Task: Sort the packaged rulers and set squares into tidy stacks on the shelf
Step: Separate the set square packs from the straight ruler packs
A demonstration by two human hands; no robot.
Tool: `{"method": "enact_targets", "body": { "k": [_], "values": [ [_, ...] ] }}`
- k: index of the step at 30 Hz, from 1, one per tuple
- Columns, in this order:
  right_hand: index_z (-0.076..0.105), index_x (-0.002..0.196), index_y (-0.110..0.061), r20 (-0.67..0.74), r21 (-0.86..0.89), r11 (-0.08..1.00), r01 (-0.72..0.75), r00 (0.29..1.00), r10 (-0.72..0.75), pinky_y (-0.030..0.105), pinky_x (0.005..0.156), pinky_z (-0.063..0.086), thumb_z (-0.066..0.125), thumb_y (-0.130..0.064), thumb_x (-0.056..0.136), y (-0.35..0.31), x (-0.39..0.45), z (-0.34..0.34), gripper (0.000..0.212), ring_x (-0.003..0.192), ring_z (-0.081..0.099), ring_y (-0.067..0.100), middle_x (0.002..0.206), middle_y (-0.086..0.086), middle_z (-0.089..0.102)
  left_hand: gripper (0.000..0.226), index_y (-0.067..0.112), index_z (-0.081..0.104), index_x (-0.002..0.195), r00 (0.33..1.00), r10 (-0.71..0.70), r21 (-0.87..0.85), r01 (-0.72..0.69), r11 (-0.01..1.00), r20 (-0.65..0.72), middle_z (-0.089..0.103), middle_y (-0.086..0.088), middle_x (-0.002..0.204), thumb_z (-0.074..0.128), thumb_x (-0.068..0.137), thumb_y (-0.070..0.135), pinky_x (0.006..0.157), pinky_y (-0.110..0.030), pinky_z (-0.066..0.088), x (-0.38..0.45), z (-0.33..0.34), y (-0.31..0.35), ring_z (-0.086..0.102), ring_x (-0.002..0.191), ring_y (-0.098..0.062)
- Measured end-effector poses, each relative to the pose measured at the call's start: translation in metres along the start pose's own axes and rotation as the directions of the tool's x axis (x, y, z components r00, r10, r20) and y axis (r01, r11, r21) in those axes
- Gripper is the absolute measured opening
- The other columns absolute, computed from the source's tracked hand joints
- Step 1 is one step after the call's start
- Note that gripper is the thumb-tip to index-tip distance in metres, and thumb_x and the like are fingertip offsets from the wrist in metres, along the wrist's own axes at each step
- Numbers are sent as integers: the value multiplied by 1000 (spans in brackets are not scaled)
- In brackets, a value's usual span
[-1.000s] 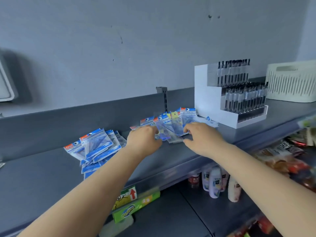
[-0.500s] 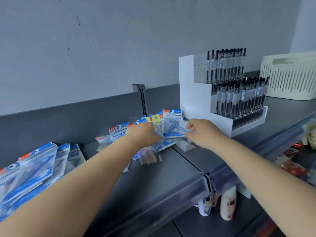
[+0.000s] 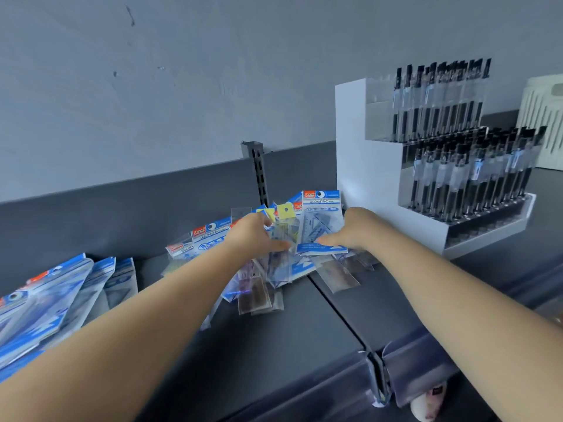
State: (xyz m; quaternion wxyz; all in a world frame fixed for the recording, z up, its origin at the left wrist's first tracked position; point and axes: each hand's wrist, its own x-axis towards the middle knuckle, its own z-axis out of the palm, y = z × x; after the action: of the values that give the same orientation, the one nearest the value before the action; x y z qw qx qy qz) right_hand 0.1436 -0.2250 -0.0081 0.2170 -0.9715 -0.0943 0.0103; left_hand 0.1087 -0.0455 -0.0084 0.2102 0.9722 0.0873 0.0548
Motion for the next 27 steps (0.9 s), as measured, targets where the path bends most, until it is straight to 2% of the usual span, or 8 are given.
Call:
{"method": "enact_targets", "body": {
  "k": [3,6,10,13,16,18,20,27],
  "values": [
    [49,77,-11,24,104,994,-21,1000,18,23,49,36,73,-36,76,7,2,-5,34,66,51,13,77,-1,52,65,12,50,130,998,-67,-106,67,992,10,57,-4,124,76,76,35,87,-30,44,2,3,4,56,109,-23],
    [50,77,-14,26,148,989,7,1000,-11,22,50,37,72,-38,76,10,6,-5,33,70,53,15,76,-2,53,60,10,53,128,994,-110,-174,112,978,19,60,-7,123,77,76,28,84,-29,44,4,4,10,57,107,-24],
    [41,61,-17,-5,175,983,49,999,-49,24,46,29,74,-37,74,13,7,-2,41,55,42,9,61,-5,41,46,5,56,125,990,-138,-285,128,950,-15,64,-6,79,70,83,17,60,-23,46,2,3,20,57,63,-17],
    [37,55,-17,-36,259,965,44,999,-35,24,42,25,76,-26,73,16,10,-1,45,48,36,9,54,-4,36,33,5,59,118,985,-160,-384,125,915,-60,56,-4,67,65,85,11,46,-17,39,-2,-1,22,49,52,-11],
    [61,70,-2,-77,354,933,69,996,-44,29,53,45,74,-15,74,16,10,-3,18,63,58,21,72,11,62,17,8,60,103,977,-207,-533,149,833,-51,60,-9,82,61,86,5,43,-18,35,-8,-7,21,53,52,-12],
    [61,103,13,-153,452,886,99,988,-32,44,82,52,68,-8,77,15,10,-4,34,97,62,38,106,26,64,13,7,60,99,971,-238,-639,169,750,-23,62,-6,81,58,87,2,43,-20,36,-13,-11,21,56,52,-13],
    [58,112,11,-199,538,831,138,979,-34,44,91,50,62,-3,79,14,8,-6,36,106,59,39,116,24,62,13,7,62,96,967,-255,-725,167,668,-12,63,-5,77,55,88,-1,44,-21,41,-19,-16,21,58,54,-16],
    [59,93,-15,-152,807,557,199,980,-131,31,63,45,49,-1,84,-16,-14,-13,20,61,49,15,70,1,55,19,10,62,94,947,-311,-840,104,533,-79,66,-6,80,48,90,-3,51,-25,51,-55,-37,12,63,61,-19]
  ]
}}
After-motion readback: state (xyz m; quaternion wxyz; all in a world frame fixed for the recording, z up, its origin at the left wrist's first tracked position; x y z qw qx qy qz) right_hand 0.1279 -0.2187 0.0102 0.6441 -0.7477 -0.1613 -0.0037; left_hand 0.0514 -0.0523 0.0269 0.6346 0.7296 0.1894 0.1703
